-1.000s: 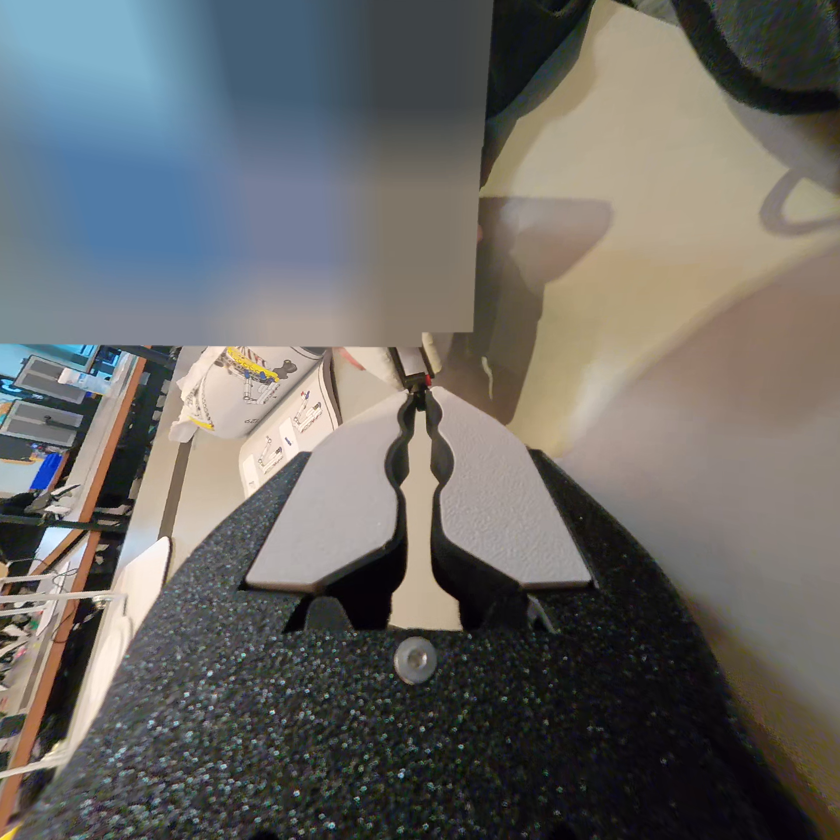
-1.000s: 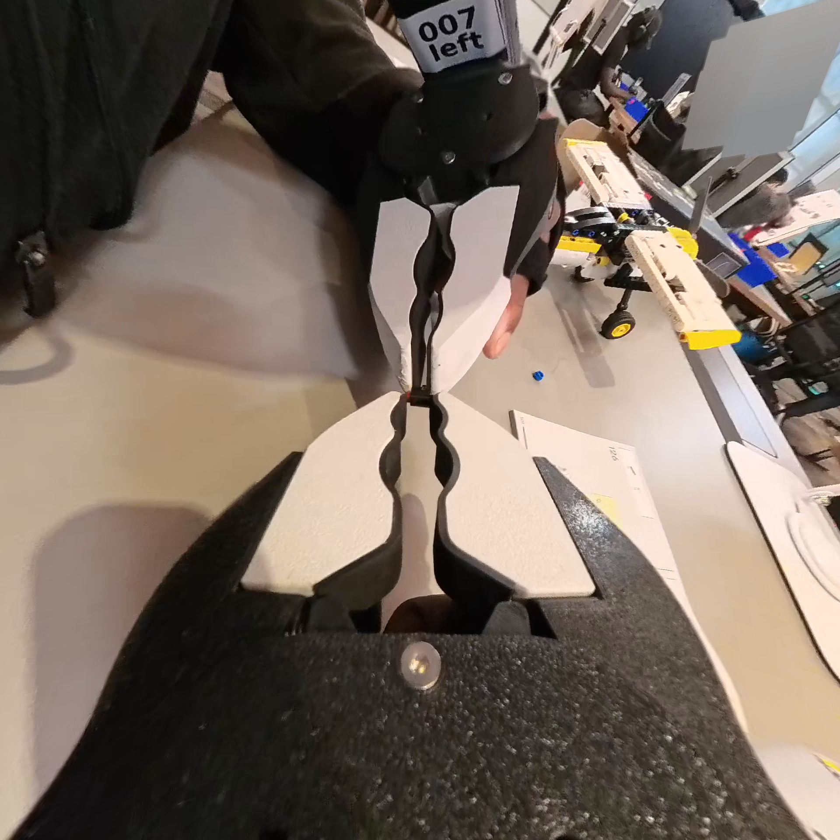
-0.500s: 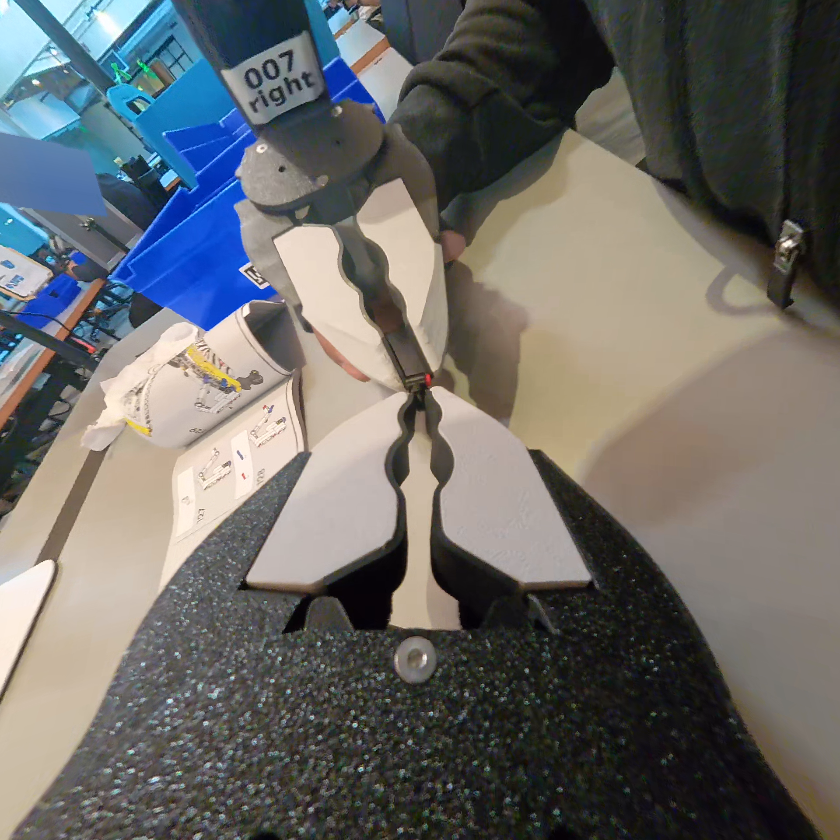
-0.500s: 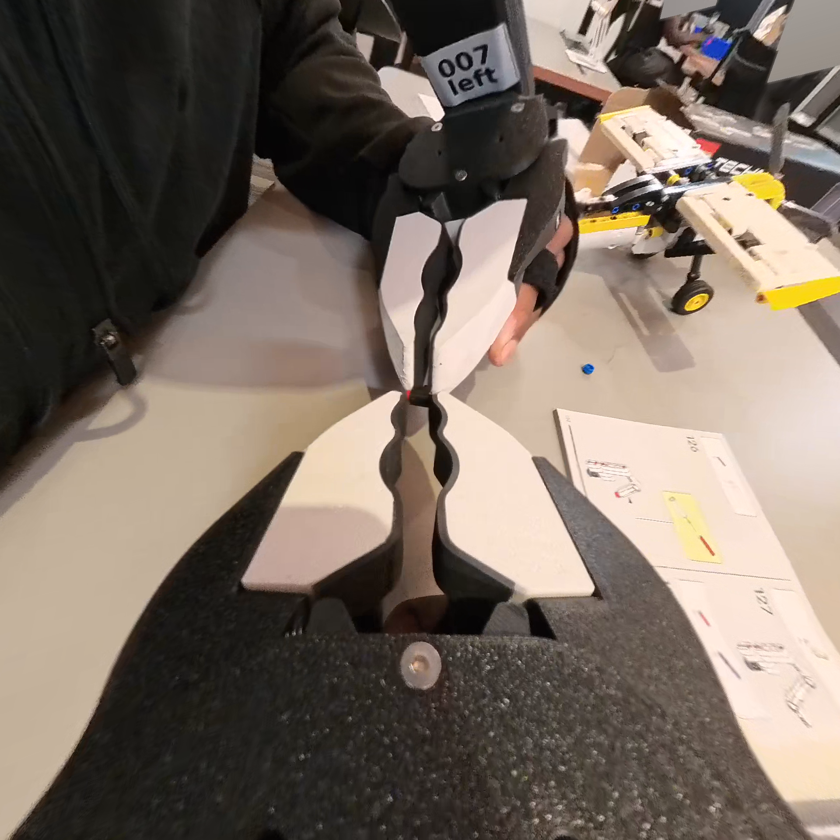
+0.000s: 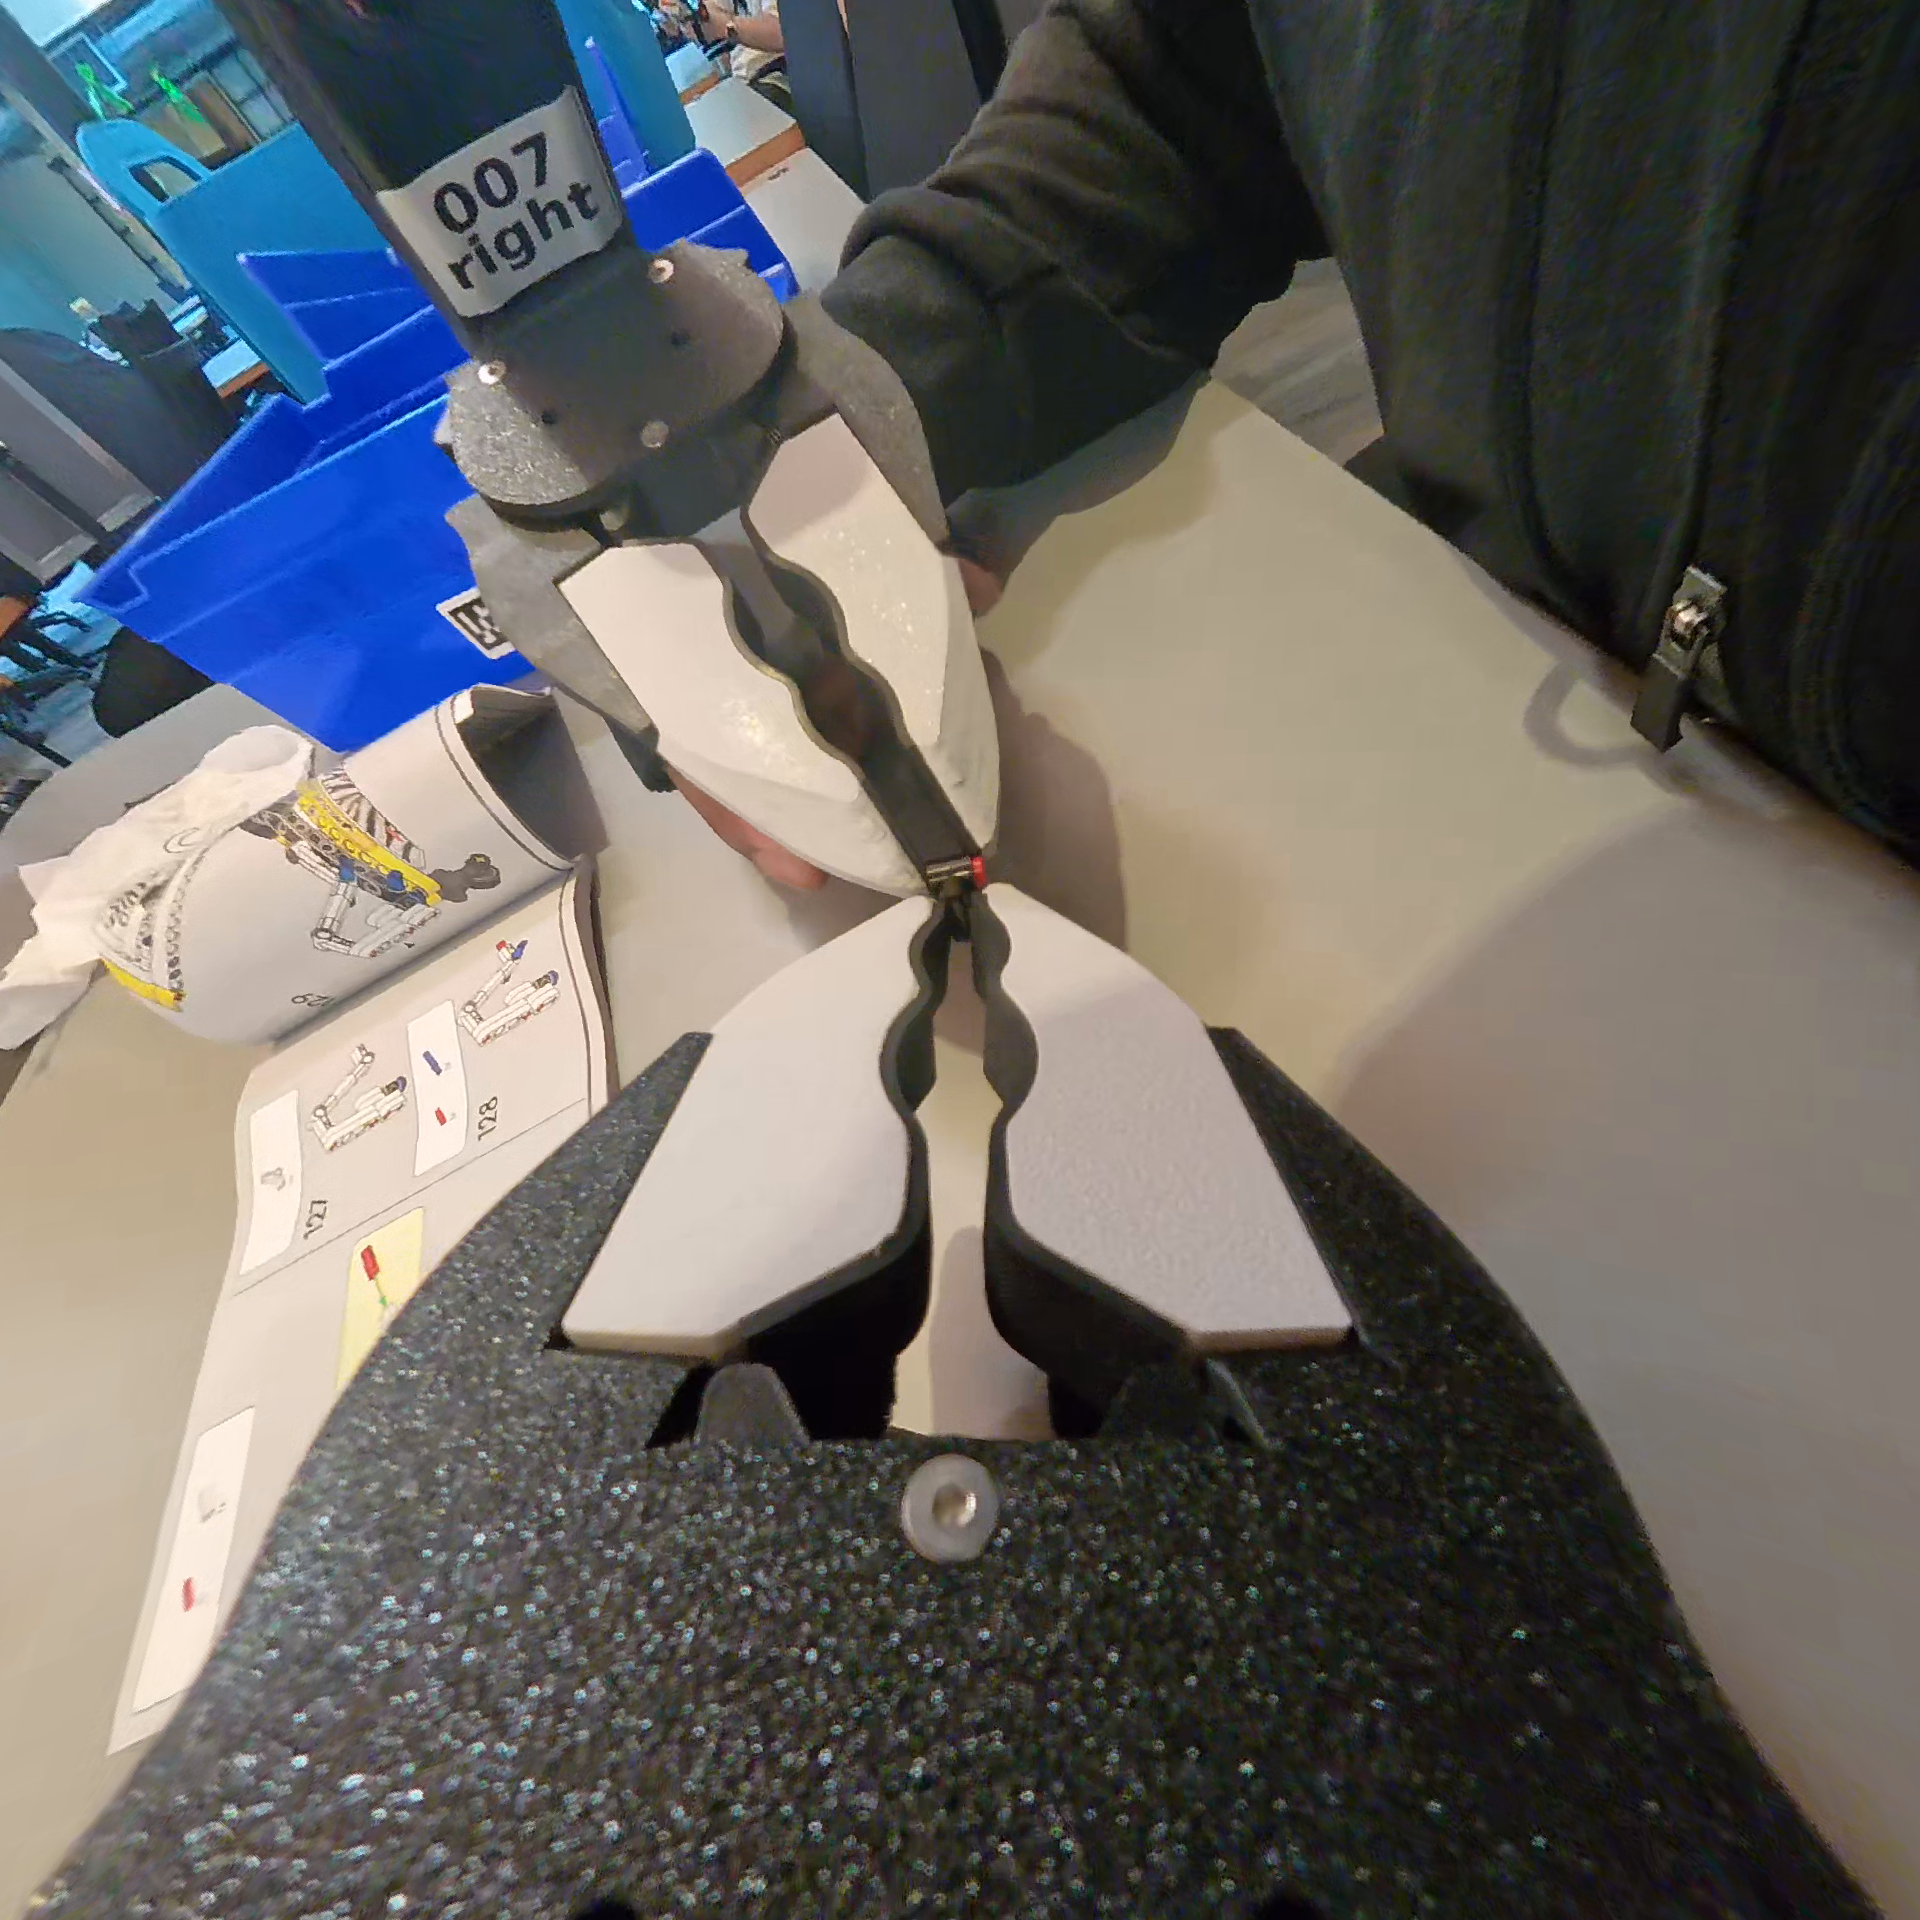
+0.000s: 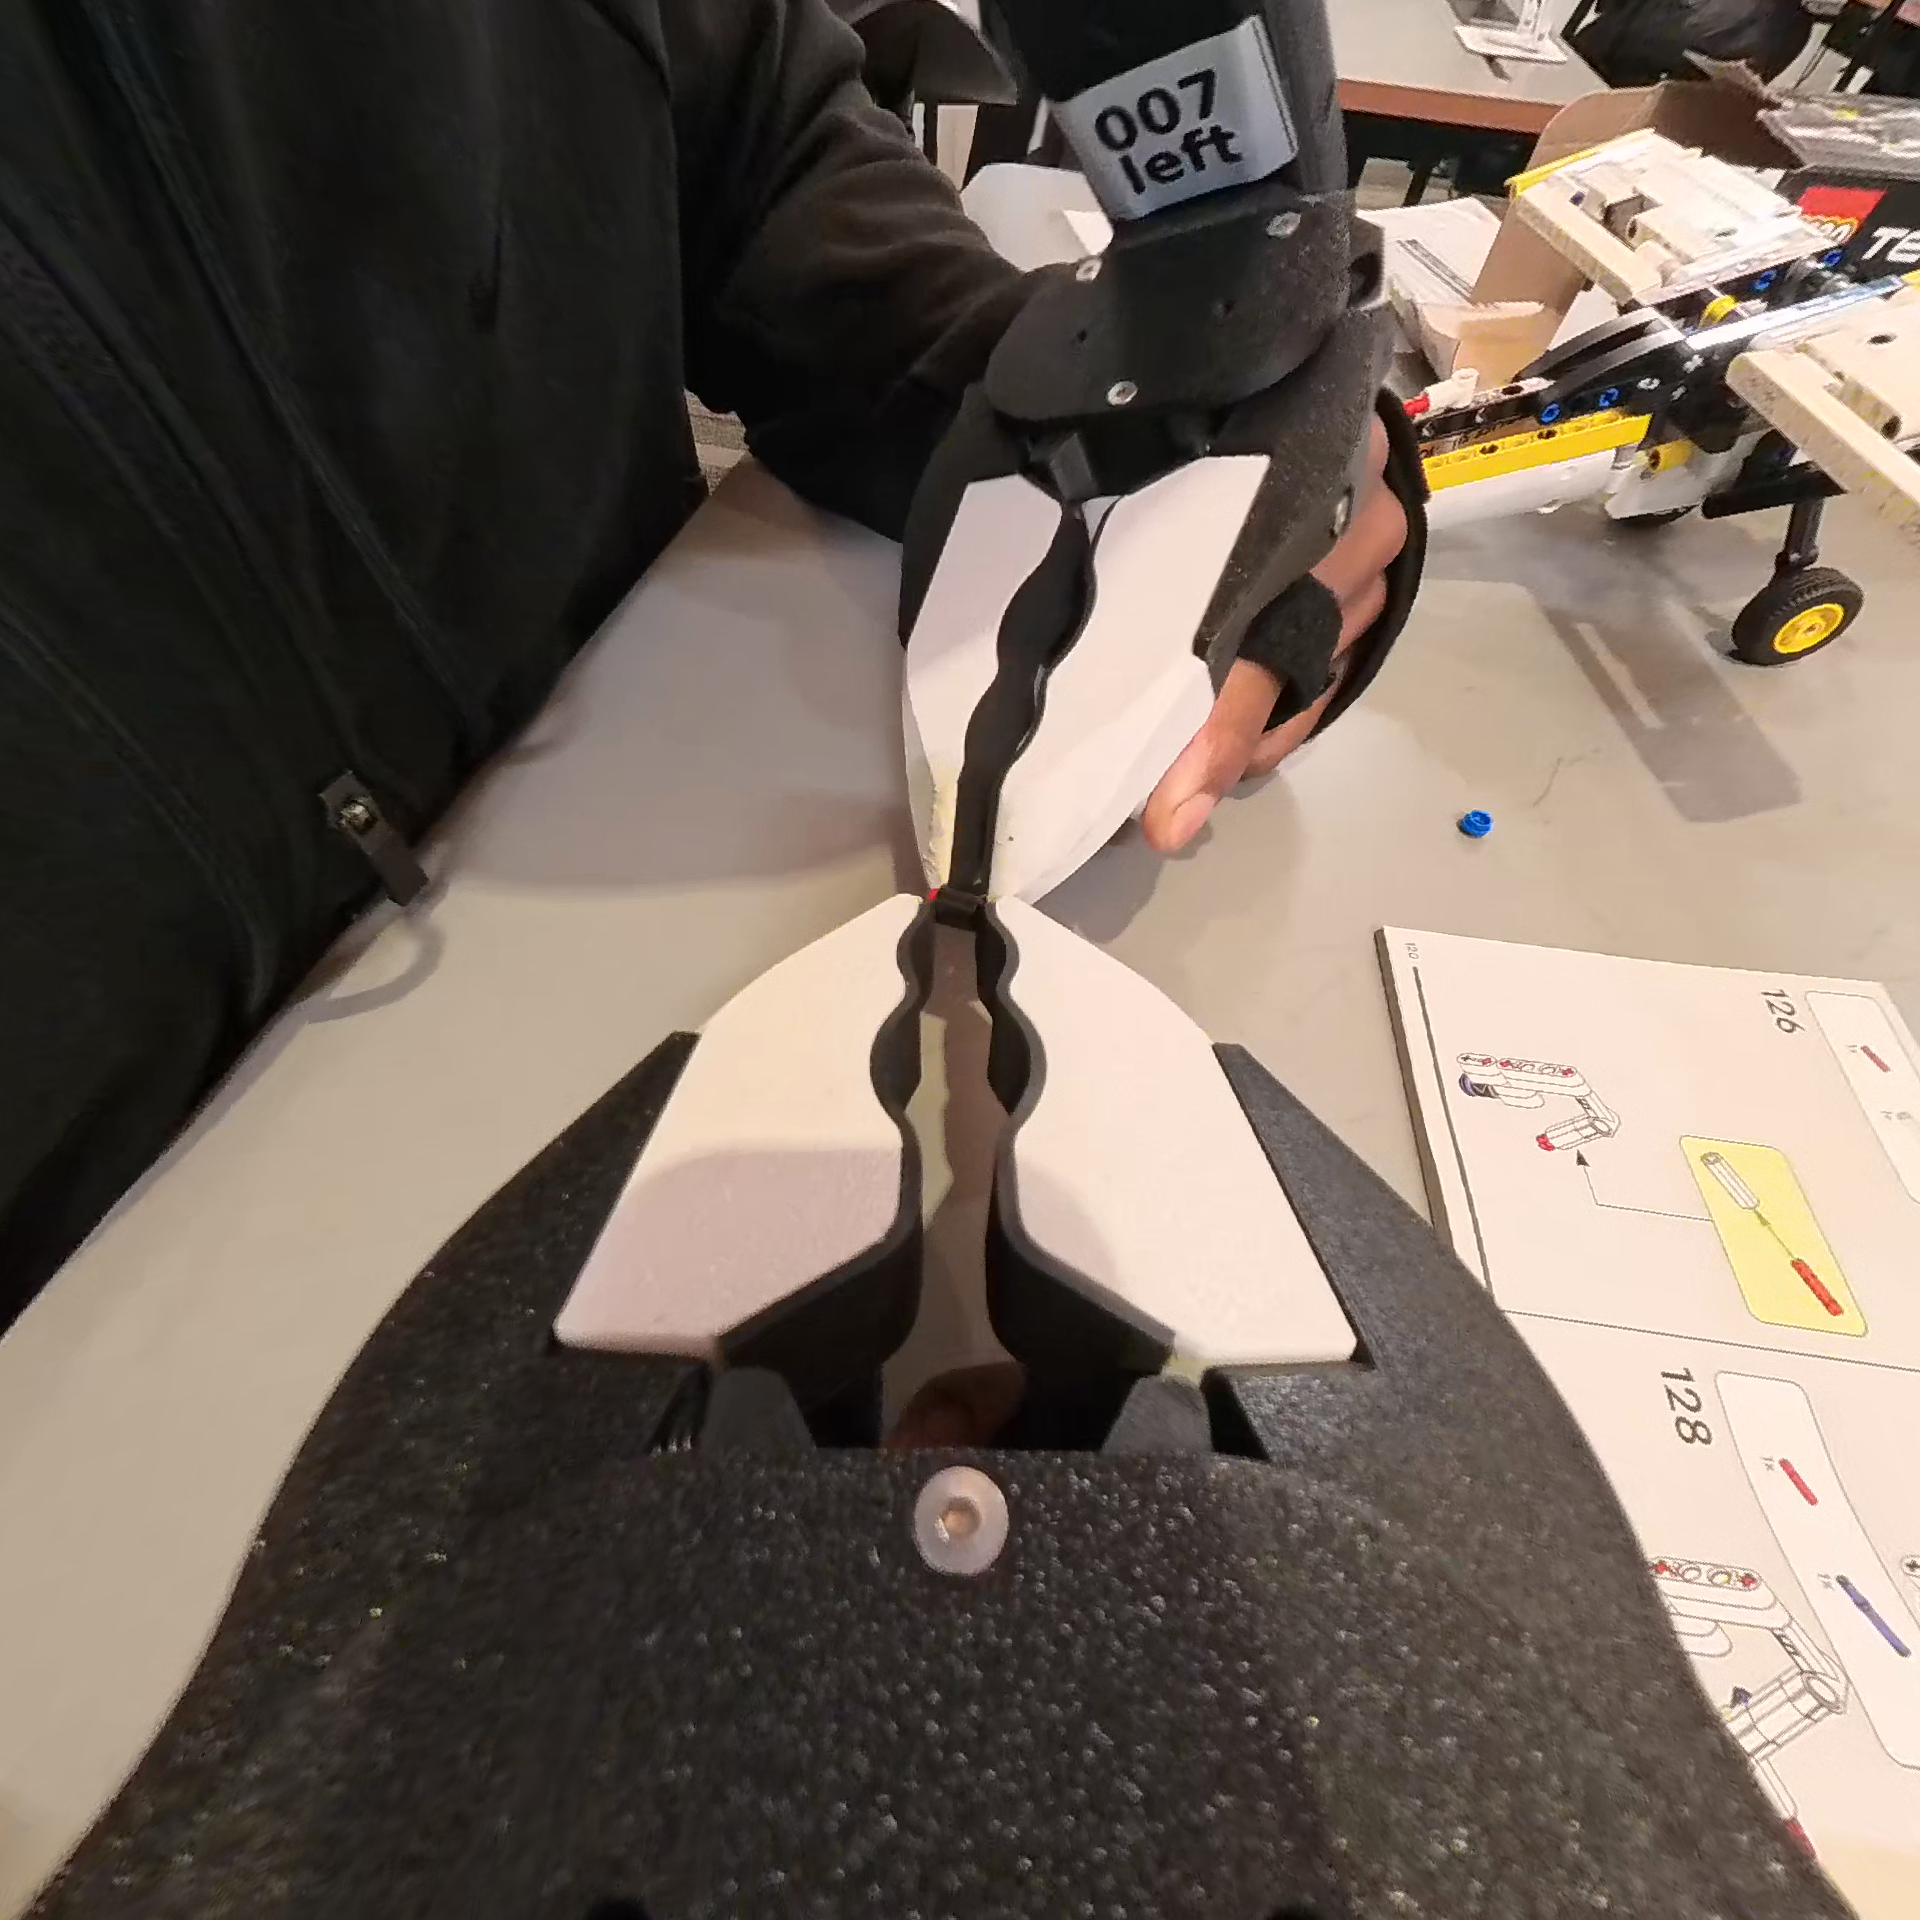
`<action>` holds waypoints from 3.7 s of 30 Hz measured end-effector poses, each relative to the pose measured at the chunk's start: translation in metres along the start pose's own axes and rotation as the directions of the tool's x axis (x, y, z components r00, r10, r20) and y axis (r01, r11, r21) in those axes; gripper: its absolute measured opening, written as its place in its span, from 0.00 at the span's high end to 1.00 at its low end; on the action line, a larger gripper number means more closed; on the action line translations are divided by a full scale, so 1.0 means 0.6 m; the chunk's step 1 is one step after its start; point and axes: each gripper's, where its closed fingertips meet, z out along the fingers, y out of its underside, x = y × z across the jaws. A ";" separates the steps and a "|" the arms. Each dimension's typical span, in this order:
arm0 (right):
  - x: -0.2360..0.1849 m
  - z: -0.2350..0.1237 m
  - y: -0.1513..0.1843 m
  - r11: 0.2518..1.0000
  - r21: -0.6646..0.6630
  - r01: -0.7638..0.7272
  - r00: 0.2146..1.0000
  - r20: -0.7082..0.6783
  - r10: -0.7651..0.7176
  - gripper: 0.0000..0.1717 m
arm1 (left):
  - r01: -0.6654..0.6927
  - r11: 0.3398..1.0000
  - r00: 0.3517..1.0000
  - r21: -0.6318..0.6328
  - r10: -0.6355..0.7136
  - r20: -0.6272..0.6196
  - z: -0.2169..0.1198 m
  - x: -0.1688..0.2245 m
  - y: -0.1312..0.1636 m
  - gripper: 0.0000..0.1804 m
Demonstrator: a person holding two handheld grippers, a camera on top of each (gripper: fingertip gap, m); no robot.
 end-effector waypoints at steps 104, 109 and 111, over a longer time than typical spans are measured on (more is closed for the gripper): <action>0.006 0.000 0.014 0.998 -0.056 -0.014 0.999 -0.049 0.011 0.96 | -0.171 0.980 0.977 -0.097 0.182 0.115 0.010 -0.003 0.016 0.98; 0.006 0.000 0.015 0.998 -0.058 -0.032 0.999 -0.031 0.031 0.96 | -0.161 0.982 0.979 -0.094 0.171 0.112 0.010 -0.003 0.016 0.98; 0.003 0.000 0.016 0.997 -0.065 -0.029 0.999 -0.015 0.028 0.97 | -0.165 0.982 0.979 -0.093 0.174 0.101 0.012 0.000 0.015 0.98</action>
